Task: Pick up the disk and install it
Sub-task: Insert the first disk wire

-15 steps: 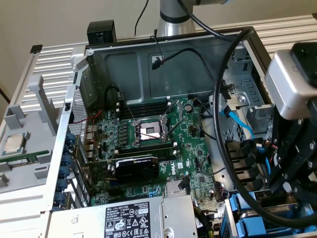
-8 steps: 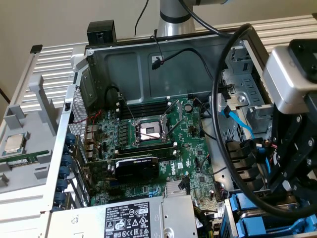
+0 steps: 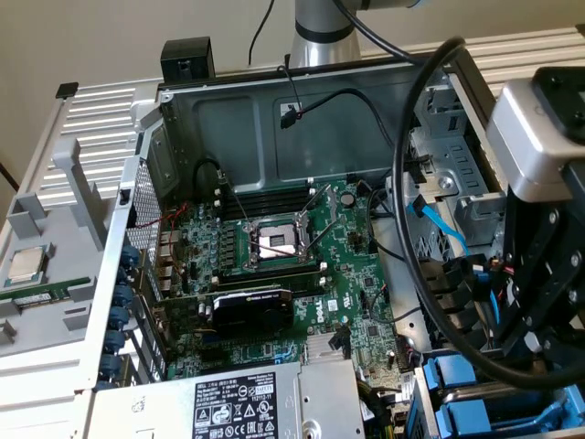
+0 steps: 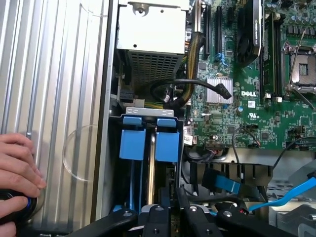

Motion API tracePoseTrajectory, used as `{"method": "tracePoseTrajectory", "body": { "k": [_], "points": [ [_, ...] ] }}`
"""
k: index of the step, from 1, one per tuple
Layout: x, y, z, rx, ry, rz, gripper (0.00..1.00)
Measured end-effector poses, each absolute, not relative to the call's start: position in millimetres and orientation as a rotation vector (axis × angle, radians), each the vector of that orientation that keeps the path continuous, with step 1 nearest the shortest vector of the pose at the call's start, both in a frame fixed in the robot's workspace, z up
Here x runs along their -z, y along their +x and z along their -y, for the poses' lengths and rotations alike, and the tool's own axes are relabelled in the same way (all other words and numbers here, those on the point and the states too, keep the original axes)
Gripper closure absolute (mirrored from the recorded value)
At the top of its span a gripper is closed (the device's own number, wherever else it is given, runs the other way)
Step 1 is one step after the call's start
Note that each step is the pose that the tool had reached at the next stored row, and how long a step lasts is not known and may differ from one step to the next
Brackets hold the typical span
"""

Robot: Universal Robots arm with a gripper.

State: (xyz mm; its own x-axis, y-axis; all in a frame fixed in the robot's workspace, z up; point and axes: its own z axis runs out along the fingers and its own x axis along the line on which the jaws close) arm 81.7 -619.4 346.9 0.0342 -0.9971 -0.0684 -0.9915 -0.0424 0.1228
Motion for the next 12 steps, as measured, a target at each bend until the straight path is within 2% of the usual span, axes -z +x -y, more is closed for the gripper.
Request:
{"method": "tracePoseTrajectory", "body": {
  "k": [12],
  "points": [
    [-346.8,83.4,617.1,0.205,2.178,2.155,0.83]
  ]
}}
